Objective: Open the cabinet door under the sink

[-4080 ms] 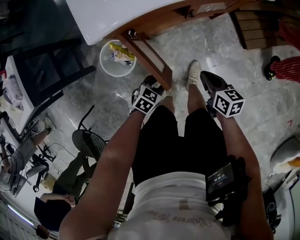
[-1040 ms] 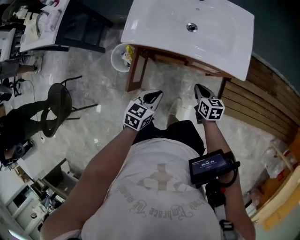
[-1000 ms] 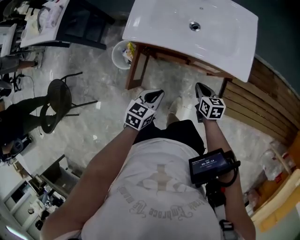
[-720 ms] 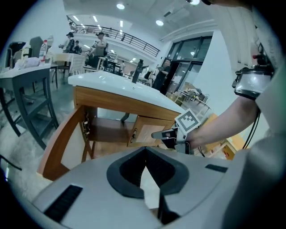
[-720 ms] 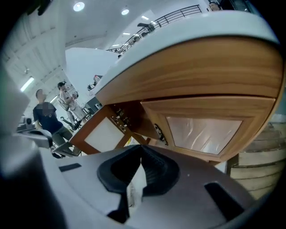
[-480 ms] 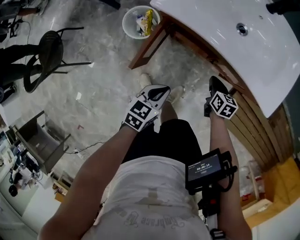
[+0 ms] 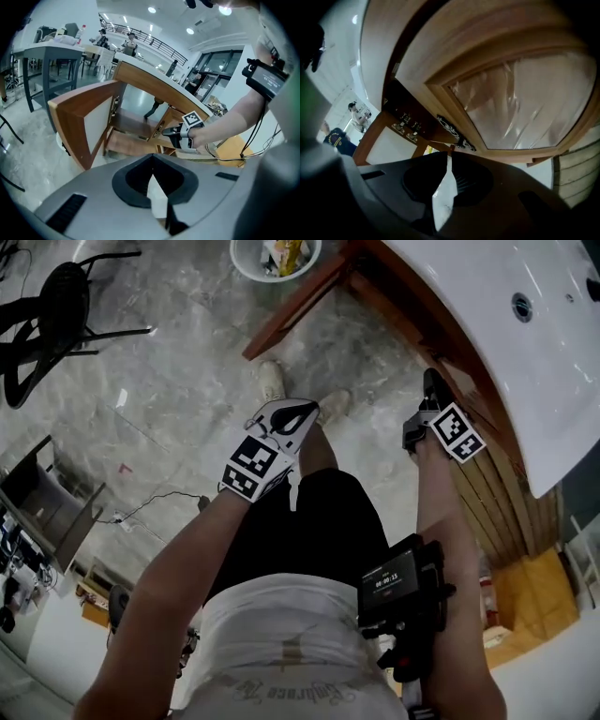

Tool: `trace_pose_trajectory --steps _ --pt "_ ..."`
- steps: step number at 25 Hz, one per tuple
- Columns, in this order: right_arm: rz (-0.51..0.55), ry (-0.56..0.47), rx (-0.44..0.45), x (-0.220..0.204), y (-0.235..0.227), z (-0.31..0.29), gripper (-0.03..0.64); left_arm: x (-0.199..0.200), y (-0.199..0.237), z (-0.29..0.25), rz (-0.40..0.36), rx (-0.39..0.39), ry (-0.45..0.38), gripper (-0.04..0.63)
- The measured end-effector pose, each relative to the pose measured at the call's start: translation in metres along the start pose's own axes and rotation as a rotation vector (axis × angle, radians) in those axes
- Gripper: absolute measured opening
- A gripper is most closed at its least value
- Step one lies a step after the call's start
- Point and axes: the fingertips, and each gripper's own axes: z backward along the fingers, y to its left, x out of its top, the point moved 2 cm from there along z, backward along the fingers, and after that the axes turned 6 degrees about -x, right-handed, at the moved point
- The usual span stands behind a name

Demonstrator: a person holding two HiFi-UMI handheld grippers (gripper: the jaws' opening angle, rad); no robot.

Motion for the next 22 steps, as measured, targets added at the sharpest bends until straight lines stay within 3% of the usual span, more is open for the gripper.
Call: trace_pose_trajectory --steps 2,5,8,18,22 --pt "-0.022 0.009 -0.028 -0.004 -0.005 -0.01 0.029 -0.009 0.001 -0.004 0.018 -0.018 0.002 0.011" --pt "-0.02 0.038 -0.056 -0.011 -0.009 -0.019 0.114 -0.022 -0.002 -0.008 0.038 -0.063 0.013 0.011" --pt "-0.067 0.034 -0.069 -0.006 -0.011 -0.028 0.14 -0.028 -0.002 -0.012 0.036 -0.078 0.017 0.011" --pt "-0.27 0.013 -0.076 0.007 -0.019 -0.035 0.141 -0.039 -0.008 -0.017 0.072 -0.116 0.023 0.011" --pt "-0.34 0.014 -0.081 0.012 -0.024 -0.047 0.11 -0.038 -0.001 -0.022 0.056 -0.101 0.028 0.011"
